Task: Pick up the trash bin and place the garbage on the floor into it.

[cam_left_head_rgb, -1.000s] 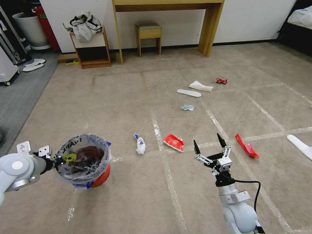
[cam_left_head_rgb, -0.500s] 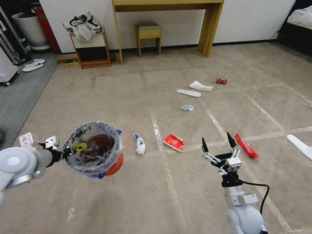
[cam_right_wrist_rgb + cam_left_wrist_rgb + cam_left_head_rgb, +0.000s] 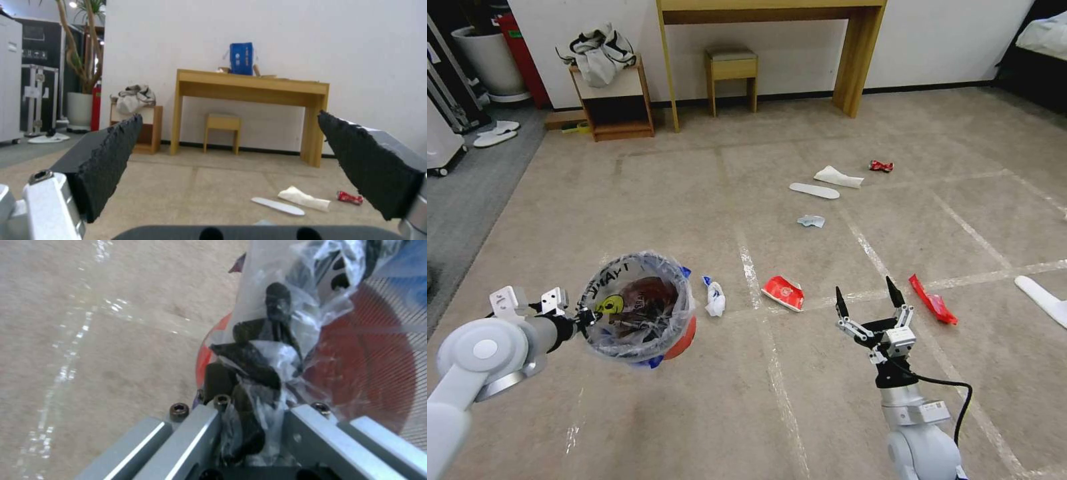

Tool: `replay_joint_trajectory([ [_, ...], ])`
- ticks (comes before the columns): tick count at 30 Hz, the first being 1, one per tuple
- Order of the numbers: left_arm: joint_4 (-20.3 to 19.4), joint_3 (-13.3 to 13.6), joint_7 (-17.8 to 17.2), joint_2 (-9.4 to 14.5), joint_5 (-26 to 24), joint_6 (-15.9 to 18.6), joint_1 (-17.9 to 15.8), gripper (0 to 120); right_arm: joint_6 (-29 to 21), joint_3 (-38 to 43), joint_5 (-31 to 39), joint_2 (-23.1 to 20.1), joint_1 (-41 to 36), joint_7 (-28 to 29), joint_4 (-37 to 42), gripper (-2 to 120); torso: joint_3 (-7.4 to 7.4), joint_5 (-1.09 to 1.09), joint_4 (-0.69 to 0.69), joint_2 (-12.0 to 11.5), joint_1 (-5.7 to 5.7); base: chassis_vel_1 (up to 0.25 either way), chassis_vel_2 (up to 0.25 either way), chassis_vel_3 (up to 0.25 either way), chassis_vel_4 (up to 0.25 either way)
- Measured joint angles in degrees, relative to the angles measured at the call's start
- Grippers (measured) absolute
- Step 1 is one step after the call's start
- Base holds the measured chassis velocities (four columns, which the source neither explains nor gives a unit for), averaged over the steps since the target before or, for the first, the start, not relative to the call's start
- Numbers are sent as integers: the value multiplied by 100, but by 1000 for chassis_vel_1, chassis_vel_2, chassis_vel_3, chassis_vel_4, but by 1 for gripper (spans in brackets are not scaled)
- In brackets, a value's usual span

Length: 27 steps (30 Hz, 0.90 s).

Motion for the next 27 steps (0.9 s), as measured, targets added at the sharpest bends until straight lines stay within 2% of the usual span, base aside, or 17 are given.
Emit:
replay_joint_trajectory([
  [16,-91,228,171,-229,148,-51,65,0,66,46,-63,199,-106,-36,22,100,0,-1,0,0,0,0,0,0,0],
  [23,-63,277,209,-236,172,-51,61,0,70,87,-63,223,-110,-41,20,100,0,-1,-1,0,0,0,0,0,0],
  [27,-45,280,240,-163,173,-51,48,0,77,101,-62,242,-93,-42,-17,100,0,-1,0,0,0,-12,10,13,-11],
])
